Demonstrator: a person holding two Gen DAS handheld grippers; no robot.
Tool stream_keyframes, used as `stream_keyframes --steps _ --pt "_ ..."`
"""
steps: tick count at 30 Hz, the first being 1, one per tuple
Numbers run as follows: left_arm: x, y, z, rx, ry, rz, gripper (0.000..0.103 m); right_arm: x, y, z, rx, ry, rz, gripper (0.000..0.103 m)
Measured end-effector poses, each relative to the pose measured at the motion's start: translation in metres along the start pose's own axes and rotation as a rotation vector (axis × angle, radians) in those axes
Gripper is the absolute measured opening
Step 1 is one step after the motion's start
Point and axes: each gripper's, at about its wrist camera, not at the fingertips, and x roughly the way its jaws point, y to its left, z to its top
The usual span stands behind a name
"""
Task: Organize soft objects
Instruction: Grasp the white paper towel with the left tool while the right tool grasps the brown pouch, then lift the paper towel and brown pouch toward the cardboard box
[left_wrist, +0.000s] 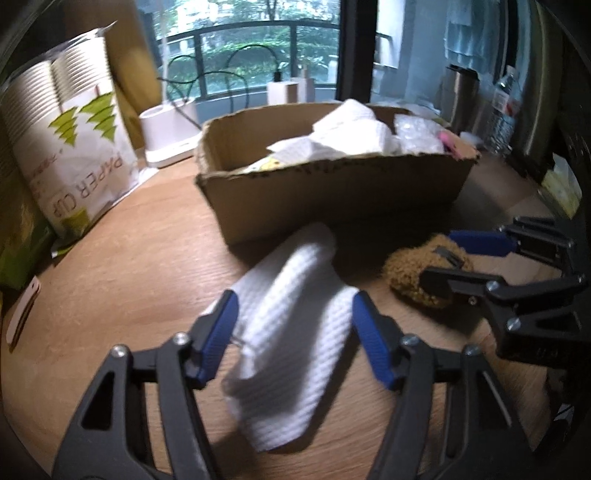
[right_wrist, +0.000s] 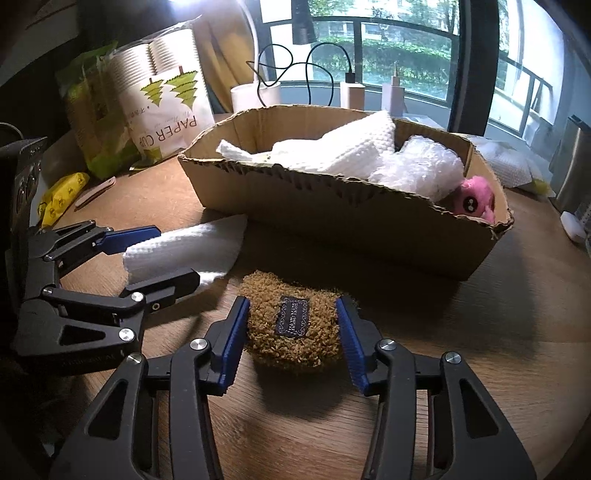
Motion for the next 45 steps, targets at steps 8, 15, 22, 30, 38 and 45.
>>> stream_keyframes --steps 8,15,22,30,38,45 --pt "-0.001 -0.014 -0.006 0.048 0.016 -0.029 0.01 -0.009 -0.005 -0.001 0.011 -0.023 0.005 0.048" --pt "-0.025 -0.014 -0.004 0.012 -0.039 -0.05 0.009 -0.022 -0.008 0.001 0.008 -0.053 0.0 0.046" --pt "-0.052 -0.013 0.007 0.007 -0.11 -0.052 0.009 -0.039 -0.008 0.005 0.0 -0.087 -0.005 0.046" --pt "-0.077 -0.016 0.022 0.011 -0.176 -0.055 0.009 -0.056 -0.009 0.011 -0.003 -0.125 -0.014 0.046" --pt "-0.095 -0.011 0.034 -0.005 -0.234 -0.066 0.009 -0.076 -0.009 0.022 -0.015 -0.171 -0.022 0.046" --pt "-0.11 -0.011 0.049 -0.005 -0.279 -0.062 0.009 -0.089 -0.012 0.031 -0.017 -0.202 -0.024 0.046"
